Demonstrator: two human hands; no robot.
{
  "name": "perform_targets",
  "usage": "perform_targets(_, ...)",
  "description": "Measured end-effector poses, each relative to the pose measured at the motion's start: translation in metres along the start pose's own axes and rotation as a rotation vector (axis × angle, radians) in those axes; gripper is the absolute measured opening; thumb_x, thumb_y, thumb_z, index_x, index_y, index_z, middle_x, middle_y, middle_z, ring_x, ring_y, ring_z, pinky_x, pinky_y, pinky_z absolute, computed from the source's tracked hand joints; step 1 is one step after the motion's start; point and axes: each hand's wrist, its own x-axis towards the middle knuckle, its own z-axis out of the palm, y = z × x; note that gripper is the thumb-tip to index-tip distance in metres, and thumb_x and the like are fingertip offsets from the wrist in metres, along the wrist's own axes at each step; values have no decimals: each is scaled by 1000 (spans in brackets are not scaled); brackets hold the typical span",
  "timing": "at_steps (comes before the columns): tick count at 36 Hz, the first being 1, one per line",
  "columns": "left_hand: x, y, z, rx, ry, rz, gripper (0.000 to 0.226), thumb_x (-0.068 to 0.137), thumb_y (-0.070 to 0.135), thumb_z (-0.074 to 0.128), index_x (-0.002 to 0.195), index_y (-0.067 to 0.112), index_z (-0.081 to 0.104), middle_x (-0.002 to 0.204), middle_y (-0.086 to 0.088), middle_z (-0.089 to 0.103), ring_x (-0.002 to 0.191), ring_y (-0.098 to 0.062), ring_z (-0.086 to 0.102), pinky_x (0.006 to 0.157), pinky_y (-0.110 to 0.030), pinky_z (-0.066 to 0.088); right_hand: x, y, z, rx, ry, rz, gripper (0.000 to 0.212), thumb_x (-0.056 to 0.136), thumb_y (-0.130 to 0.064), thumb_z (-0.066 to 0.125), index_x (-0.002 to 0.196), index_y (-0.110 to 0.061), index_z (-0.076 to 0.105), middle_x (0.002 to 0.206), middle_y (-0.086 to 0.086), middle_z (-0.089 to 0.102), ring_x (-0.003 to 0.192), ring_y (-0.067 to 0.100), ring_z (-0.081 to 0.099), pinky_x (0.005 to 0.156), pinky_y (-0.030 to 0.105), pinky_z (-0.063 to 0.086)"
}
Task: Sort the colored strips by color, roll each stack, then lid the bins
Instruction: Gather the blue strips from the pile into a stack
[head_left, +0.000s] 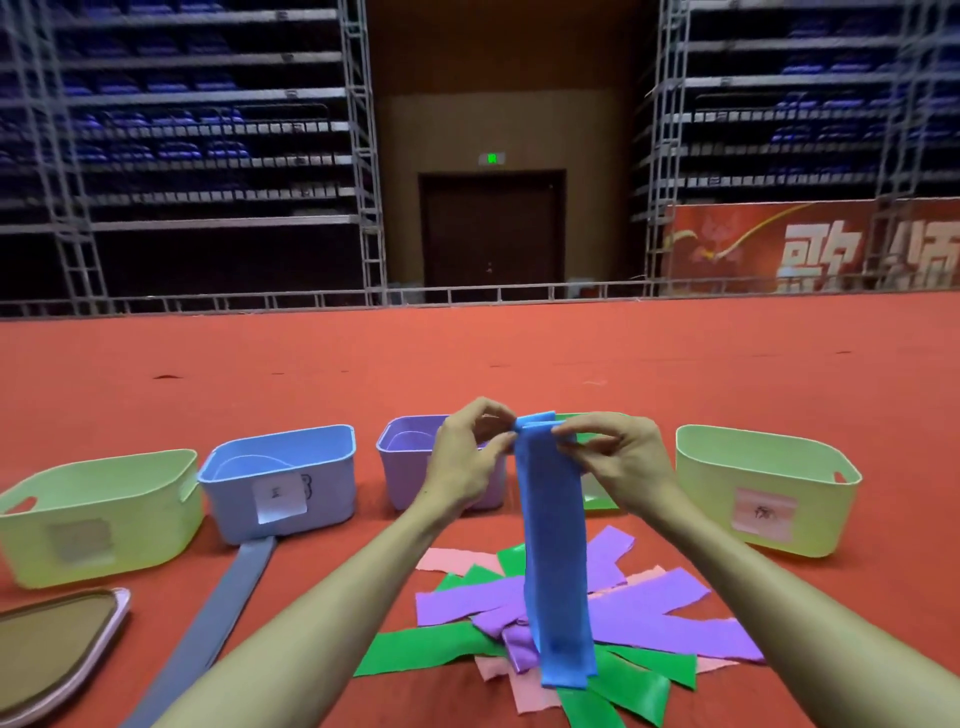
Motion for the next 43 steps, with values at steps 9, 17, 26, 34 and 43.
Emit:
perform_targets(9, -7, 25, -3, -92, -38, -4, 26, 83, -11, 61, 87, 15, 60, 88, -12, 70, 84, -14, 69, 77, -30, 58, 5, -12, -2, -9, -30, 0, 43, 79, 8, 69, 80, -34, 71, 75, -21, 70, 64, 1, 64, 63, 27, 55)
perform_targets(17, -11, 38, -4, -169, -47, -37, 26, 83, -15, 59, 86, 12, 60, 83, -9, 68, 78, -9, 67, 73, -25, 57, 6, -19, -5, -31, -26, -21, 41, 78, 9, 69, 81, -32, 71, 75, -22, 69, 64, 1, 64, 64, 31, 56)
perform_targets(26, -20, 51, 4, -216, -58, -78, 22, 90, -7, 52, 88, 13, 61, 88, -5, 63, 77, -9, 63, 71, -23, 55, 2, -21, -8, -39, -5, -30, 41, 77, 11, 68, 83, -29, 71, 76, -24, 69, 64, 0, 63, 61, 21, 53)
perform_targets(34, -16, 45, 7, -25, -8, 44, 28, 79, 0, 69, 86, 26, 60, 89, 4, 66, 86, -10, 63, 82, -36, 56, 0, -17, -10, -81, 18, -74, 36, 74, 6, 74, 88, -27, 72, 94, -16, 69, 82, 1, 64, 74, 14, 50)
perform_targets(43, -15, 48, 10, -87, 23, 43, 25, 79, -4, 68, 87, 19, 60, 89, 2, 67, 81, -3, 63, 79, -28, 54, -2, -22, -8, 52, 31, 29, 29, 71, 8, 76, 89, -15, 73, 85, -3, 73, 76, 1, 68, 75, 17, 53)
